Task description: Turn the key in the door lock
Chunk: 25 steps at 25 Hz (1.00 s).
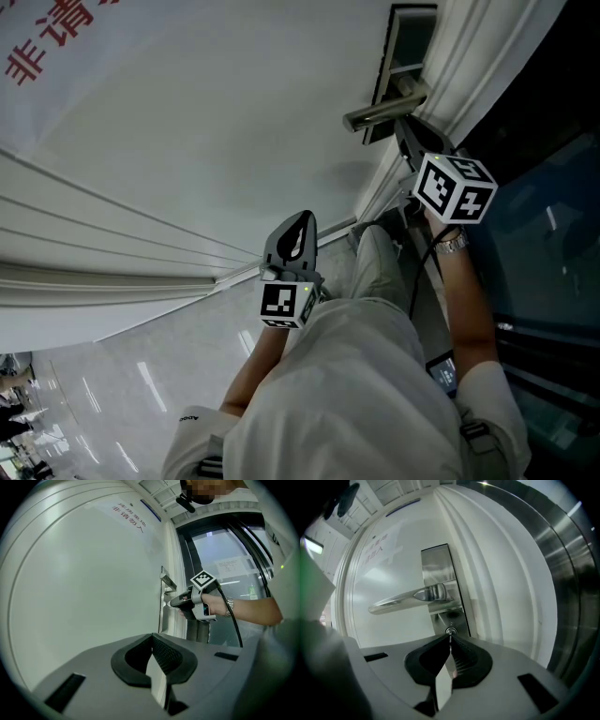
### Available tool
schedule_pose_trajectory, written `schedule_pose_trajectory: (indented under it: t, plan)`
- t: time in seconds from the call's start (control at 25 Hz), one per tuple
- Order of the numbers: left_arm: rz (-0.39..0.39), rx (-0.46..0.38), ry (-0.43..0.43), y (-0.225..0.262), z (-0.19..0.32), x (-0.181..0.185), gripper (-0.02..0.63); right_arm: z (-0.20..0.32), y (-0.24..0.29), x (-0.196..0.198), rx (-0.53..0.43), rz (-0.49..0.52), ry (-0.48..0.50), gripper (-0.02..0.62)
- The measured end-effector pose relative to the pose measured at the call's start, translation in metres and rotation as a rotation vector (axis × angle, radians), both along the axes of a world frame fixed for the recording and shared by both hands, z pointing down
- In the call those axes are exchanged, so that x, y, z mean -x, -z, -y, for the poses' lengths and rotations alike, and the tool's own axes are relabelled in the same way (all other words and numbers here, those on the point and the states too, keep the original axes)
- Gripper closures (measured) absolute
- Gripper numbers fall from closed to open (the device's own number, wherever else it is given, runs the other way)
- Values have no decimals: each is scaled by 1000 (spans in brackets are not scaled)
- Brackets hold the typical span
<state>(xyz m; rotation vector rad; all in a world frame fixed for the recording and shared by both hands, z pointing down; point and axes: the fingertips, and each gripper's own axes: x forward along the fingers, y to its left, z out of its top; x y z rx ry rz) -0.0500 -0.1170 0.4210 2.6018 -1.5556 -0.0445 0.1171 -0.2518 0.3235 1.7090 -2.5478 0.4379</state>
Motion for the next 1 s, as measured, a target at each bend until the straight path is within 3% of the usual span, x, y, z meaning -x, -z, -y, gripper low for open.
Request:
schedule_pose_trajectory:
  t: [0.16,0.68,0.88,1.0]
  plan:
    - [-3,-1,0,0,1,0,597,1,0,-3,33,136,2,584]
    - [-3,9,-2,-3,4,0,597,2,-2,-6,110,435,-3,584]
    - [-8,9,0,-4,4,0,597,3,-4,-7,181,635,21,584]
    - [-6,20,-2,-7,4,0,597,3,-6,-9,208,697,25,584]
